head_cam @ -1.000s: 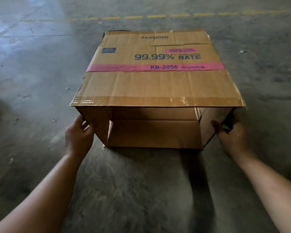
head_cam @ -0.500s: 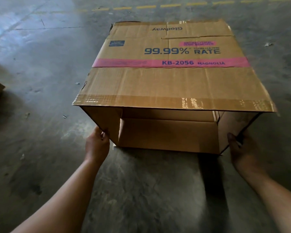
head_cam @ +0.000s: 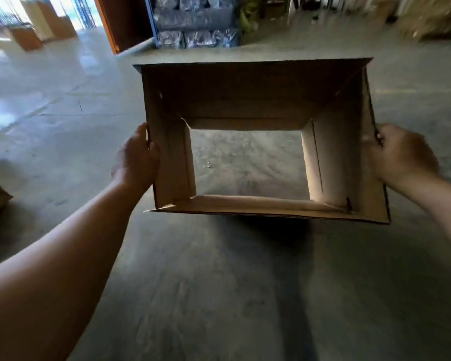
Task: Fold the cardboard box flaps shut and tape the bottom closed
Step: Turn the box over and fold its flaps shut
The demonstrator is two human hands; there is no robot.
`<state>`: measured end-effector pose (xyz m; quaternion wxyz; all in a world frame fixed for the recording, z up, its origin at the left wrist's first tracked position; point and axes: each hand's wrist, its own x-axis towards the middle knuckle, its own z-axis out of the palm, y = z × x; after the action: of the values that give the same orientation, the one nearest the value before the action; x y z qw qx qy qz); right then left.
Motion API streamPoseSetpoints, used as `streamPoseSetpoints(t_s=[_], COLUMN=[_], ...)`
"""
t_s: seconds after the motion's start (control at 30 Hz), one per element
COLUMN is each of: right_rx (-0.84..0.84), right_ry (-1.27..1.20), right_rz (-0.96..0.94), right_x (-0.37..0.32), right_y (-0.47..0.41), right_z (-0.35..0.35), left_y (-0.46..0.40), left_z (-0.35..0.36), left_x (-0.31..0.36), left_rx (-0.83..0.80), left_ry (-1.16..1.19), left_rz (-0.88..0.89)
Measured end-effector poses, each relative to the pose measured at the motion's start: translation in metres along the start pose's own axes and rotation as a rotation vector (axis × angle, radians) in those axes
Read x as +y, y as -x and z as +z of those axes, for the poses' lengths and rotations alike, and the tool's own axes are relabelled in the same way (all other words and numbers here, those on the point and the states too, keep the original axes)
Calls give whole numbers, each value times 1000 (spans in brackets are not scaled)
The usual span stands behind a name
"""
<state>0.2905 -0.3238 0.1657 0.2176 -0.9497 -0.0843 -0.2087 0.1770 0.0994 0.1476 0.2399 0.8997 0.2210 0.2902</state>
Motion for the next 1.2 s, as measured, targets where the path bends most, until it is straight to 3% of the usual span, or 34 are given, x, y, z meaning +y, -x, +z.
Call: streamPoseSetpoints(t_s=[0.2,0.67,0.9,1.1,1.2], right_rx=[30,-174,-342,-253,-218], right_ry=[204,359,446,598,488], right_rz=[-106,-63,-16,-88,-224], right_x=[-18,-21,-5,-21,-62], right_y=[-38,-25,-12,-12,-17], right_z=[-60,-97,-68,-54,-45], left_y=[-33,-15,6,8,10], left_z=[-52,-90,-73,-67,-51], left_x=[34,65,61,45,25], left_rx=[4,-313,-447,-502,-446], left_ry=[-73,-248,-85,262,364], left_rz=[181,116,46,-25,-6])
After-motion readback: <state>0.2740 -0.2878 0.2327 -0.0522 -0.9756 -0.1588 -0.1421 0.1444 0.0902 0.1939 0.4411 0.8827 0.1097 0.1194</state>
